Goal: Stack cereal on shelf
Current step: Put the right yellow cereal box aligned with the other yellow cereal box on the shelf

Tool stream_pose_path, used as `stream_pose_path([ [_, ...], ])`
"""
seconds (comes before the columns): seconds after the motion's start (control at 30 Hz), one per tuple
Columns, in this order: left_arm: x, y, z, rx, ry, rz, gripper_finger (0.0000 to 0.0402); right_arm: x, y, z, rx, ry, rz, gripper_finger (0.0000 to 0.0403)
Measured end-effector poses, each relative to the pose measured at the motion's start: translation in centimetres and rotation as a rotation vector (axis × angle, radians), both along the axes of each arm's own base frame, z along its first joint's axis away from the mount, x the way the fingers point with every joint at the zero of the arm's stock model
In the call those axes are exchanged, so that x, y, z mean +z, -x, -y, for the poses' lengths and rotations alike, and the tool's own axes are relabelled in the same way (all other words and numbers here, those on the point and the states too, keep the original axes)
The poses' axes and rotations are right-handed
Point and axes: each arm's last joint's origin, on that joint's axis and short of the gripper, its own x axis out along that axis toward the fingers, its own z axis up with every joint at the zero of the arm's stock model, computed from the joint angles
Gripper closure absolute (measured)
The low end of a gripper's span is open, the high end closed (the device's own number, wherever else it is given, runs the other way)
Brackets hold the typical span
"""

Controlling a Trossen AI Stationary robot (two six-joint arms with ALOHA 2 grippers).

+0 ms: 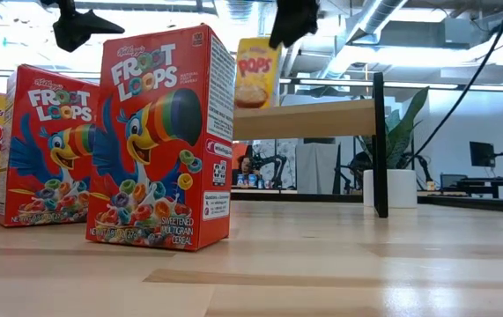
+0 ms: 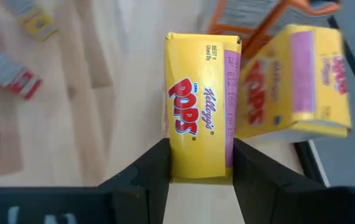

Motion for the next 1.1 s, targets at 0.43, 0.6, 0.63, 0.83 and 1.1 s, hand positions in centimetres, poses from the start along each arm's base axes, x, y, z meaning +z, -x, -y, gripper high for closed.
stream_pose_path([
  [0.43, 0.0, 0.0, -0.1, 0.024, -0.005, 0.003, 0.0101, -0.6, -0.1, 1.8, -0.032, 0.018, -0.024, 0.0230],
  [0.6, 0.0, 0.0, -0.1, 0.025, -0.006, 0.002, 0.0101, -0.6, -0.2, 1.8, -0.029, 0.019, -0.024, 0.0220],
  [0.63, 0.0, 0.0, -0.1, 0.026, -0.006, 0.002, 0.0101, -0.6, -0.2, 1.8, -0.029, 0.019, -0.024, 0.0216],
  [0.83, 0.0, 0.0, -0.1, 0.026, -0.006, 0.002, 0.0101, -0.6, -0.2, 1.8, -0.030, 0.019, -0.024, 0.0188],
  [1.1, 0.0, 0.0, -0.1, 0.025, -0.006, 0.002, 0.0101, -0.6, -0.2, 1.7, -0.036, 0.013, -0.023, 0.0163],
])
